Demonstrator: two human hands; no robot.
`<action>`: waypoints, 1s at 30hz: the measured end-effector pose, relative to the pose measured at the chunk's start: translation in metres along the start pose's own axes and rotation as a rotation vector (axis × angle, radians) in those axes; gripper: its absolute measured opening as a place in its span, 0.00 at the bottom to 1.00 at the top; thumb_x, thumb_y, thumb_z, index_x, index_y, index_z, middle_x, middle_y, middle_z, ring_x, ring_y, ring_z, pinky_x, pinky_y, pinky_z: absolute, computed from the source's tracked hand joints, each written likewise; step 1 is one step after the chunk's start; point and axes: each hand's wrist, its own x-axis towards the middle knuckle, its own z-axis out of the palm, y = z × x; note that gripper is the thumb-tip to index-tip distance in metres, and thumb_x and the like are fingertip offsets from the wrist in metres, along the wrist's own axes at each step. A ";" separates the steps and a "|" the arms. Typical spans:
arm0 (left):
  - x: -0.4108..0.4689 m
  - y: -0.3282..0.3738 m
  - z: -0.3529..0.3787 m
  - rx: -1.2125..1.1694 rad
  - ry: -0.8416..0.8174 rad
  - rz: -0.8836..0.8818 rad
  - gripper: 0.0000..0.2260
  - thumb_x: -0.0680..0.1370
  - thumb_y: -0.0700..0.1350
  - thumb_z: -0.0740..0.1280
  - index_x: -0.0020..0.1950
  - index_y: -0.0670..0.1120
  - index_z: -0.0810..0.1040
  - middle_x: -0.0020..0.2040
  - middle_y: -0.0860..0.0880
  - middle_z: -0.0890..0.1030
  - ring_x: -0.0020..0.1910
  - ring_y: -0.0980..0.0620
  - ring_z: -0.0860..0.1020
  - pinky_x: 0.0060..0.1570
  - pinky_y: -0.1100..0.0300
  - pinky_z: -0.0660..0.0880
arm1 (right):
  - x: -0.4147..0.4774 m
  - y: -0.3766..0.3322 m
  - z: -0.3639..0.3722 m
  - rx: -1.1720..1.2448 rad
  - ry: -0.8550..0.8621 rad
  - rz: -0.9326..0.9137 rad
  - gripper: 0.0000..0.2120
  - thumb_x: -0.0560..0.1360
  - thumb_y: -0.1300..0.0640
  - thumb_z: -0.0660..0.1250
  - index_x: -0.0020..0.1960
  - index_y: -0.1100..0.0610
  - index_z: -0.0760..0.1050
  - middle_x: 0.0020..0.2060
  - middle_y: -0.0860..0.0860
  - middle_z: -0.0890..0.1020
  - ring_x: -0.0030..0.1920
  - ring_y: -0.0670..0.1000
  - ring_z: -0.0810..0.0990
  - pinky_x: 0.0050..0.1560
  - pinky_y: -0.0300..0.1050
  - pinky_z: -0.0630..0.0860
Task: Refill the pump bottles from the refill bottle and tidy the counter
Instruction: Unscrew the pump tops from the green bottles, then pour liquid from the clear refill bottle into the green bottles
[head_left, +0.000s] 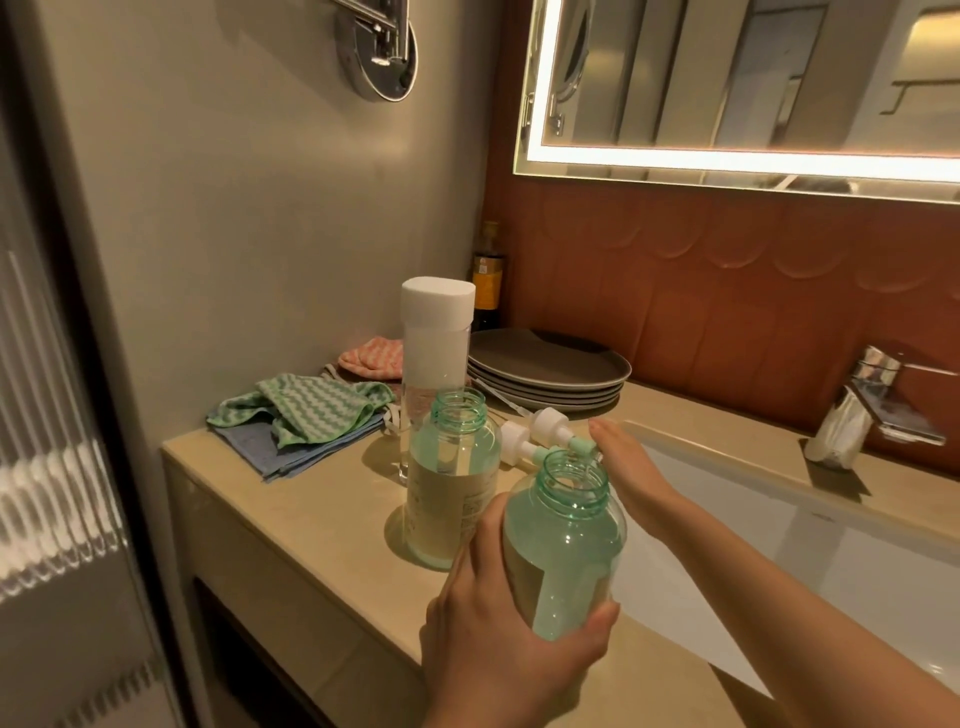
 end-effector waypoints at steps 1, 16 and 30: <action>0.000 0.000 0.000 -0.001 0.000 0.002 0.42 0.53 0.74 0.59 0.59 0.72 0.40 0.64 0.65 0.66 0.61 0.59 0.70 0.59 0.61 0.70 | -0.001 0.002 0.000 -0.008 -0.022 -0.003 0.22 0.83 0.49 0.49 0.75 0.55 0.58 0.74 0.53 0.61 0.72 0.53 0.61 0.70 0.49 0.58; -0.001 -0.001 0.000 -0.031 -0.026 -0.041 0.47 0.56 0.75 0.66 0.64 0.69 0.39 0.70 0.63 0.61 0.66 0.58 0.64 0.65 0.57 0.65 | -0.039 -0.045 -0.016 0.189 -0.045 -0.183 0.23 0.81 0.44 0.49 0.69 0.55 0.68 0.67 0.53 0.72 0.66 0.52 0.71 0.66 0.47 0.66; 0.001 -0.004 0.004 -0.096 0.058 -0.027 0.54 0.48 0.79 0.62 0.70 0.60 0.53 0.62 0.58 0.64 0.65 0.55 0.65 0.64 0.55 0.67 | -0.100 -0.147 -0.026 -0.223 -0.195 -0.488 0.17 0.78 0.46 0.60 0.64 0.52 0.72 0.58 0.48 0.79 0.56 0.45 0.78 0.62 0.48 0.73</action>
